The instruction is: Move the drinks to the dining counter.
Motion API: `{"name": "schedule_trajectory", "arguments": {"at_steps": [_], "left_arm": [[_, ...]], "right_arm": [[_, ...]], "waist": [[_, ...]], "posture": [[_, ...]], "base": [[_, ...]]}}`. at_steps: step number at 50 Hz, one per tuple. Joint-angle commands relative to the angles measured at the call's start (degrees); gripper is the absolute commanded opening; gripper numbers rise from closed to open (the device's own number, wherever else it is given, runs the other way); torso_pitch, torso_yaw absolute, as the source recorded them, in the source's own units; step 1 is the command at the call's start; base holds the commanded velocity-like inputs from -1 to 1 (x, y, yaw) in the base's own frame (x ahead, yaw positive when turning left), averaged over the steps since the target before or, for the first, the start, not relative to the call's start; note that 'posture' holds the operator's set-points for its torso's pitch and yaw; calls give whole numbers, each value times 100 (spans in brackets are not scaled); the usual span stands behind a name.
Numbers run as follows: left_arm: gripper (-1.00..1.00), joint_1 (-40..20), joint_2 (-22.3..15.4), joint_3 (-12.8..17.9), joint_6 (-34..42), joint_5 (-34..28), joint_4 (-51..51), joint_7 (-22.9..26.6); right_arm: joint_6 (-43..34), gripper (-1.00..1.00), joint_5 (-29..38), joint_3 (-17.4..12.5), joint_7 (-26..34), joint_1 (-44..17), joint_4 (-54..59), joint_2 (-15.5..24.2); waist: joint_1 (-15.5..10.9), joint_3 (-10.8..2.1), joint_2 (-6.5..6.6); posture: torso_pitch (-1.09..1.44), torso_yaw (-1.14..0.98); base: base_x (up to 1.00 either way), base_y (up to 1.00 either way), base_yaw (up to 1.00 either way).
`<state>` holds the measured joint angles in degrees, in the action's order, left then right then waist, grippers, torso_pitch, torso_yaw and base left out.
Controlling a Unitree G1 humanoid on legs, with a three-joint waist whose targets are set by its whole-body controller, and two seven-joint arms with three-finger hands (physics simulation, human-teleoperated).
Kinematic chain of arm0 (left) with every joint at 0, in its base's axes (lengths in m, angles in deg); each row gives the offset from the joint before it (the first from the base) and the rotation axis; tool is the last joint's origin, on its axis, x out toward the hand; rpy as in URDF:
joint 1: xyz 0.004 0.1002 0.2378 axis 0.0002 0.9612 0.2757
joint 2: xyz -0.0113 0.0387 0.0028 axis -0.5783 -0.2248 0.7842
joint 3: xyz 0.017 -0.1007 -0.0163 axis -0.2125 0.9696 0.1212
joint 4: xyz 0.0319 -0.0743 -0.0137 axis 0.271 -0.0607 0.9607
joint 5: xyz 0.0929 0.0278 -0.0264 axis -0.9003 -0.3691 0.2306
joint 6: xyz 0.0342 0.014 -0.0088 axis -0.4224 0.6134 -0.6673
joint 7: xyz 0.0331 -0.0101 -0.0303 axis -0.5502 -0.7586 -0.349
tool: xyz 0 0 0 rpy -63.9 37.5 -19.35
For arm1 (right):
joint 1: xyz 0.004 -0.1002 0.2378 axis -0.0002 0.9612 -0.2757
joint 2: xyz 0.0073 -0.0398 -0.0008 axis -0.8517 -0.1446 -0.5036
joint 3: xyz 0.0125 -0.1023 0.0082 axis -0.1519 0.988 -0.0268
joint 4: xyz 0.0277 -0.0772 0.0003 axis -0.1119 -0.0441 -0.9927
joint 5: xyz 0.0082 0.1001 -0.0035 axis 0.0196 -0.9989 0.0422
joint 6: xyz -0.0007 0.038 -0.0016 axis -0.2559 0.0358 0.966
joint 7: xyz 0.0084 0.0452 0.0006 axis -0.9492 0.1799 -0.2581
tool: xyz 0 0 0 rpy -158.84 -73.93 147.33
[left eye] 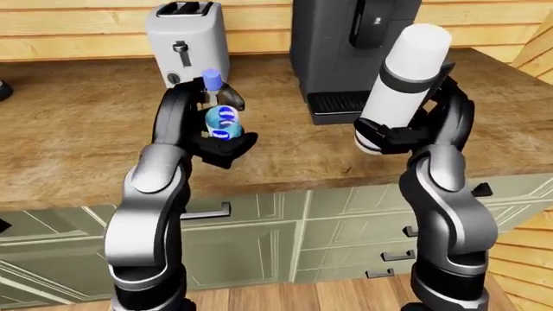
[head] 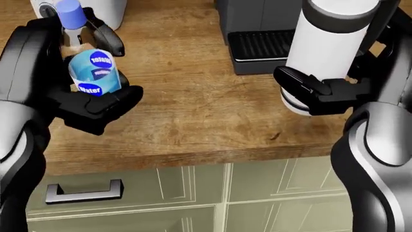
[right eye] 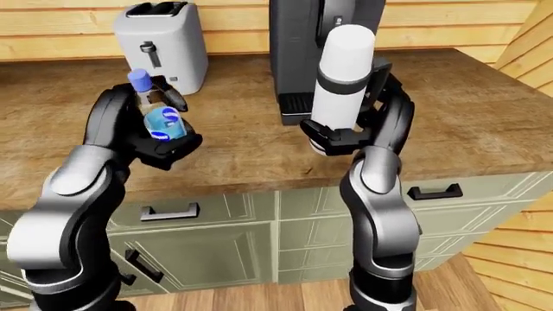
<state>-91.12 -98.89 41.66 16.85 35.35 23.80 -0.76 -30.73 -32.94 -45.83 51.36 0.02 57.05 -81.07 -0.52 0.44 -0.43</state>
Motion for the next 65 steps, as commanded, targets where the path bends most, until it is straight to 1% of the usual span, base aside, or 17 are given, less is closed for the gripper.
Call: {"name": "schedule_trajectory", "arguments": {"at_steps": [1,4,6,12,15,16,17,20,24,29,30,33,37,41,55,58,65], "left_arm": [[-100,-176,-6,35,-121,-49,270,41],[-100,-159,22,54,-130,-65,299,84],[-100,-151,29,70,-150,-68,293,94],[-100,-183,15,87,-57,-57,388,114],[-100,-154,24,61,-98,-77,375,114],[-100,-139,28,56,-121,-85,360,118],[-100,-139,31,41,-87,-95,395,124],[-100,-152,38,43,-71,-98,397,158],[-100,-170,53,38,22,-102,467,171],[-100,-171,44,69,51,-77,526,199],[-100,-161,46,67,51,-74,536,196],[-100,-172,45,70,29,-68,518,190],[-100,-139,39,86,14,-48,547,188],[-100,-120,30,97,20,-14,573,179],[-100,-74,41,68,52,-4,684,199],[-100,-88,56,80,74,5,703,190],[-100,-105,59,72,98,54,724,136]], "right_arm": [[206,-100,50,-11,76,-122,-223,35],[227,-100,56,-6,114,-92,-227,8],[218,-100,68,3,123,-90,-238,0],[250,-100,102,18,177,-78,-204,-27],[192,-100,68,49,255,-44,-326,-29],[188,-100,53,80,299,-30,-376,-54],[167,-100,41,85,325,-28,-407,-73],[164,-100,42,115,433,-16,-384,-91],[187,-100,76,113,520,3,-332,-90],[103,-100,105,173,651,39,-446,-121],[96,-100,125,184,682,42,-444,-123],[145,-100,174,191,755,59,-403,-136],[212,-100,252,253,892,130,-408,-192],[288,-100,324,294,983,192,-354,-241],[333,-100,498,357,1137,274,-359,-335],[375,-100,533,365,1183,282,-325,-330],[369,-100,549,353,1218,307,-348,-341]], "waist": [[10,-265,-28],[25,-76,-347],[6,-134,-342],[-129,-85,95],[-258,-242,678],[-400,-19,739],[-316,-86,804],[-445,-168,640],[-399,97,290],[-313,140,-415],[-80,217,-230],[-218,54,-296],[-132,157,-32],[-134,14,583],[-140,158,-207],[-115,48,-577],[-111,100,-213]], "posture": [[0,0],[0,0],[0,0],[0,0],[0,0],[0,0],[0,0],[0,0],[0,0],[0,0],[0,0],[0,0],[0,0],[0,0],[0,0],[0,0],[0,0]], "base": [[-84,27,0],[-100,34,0],[-100,32,0],[-100,27,0],[-100,20,24],[-86,0,98],[-70,0,100],[-54,0,100],[-38,0,100],[-30,0,100],[-13,0,100],[-11,0,100],[-4,0,100],[0,0,100],[0,0,100],[0,0,100],[0,0,100]]}}
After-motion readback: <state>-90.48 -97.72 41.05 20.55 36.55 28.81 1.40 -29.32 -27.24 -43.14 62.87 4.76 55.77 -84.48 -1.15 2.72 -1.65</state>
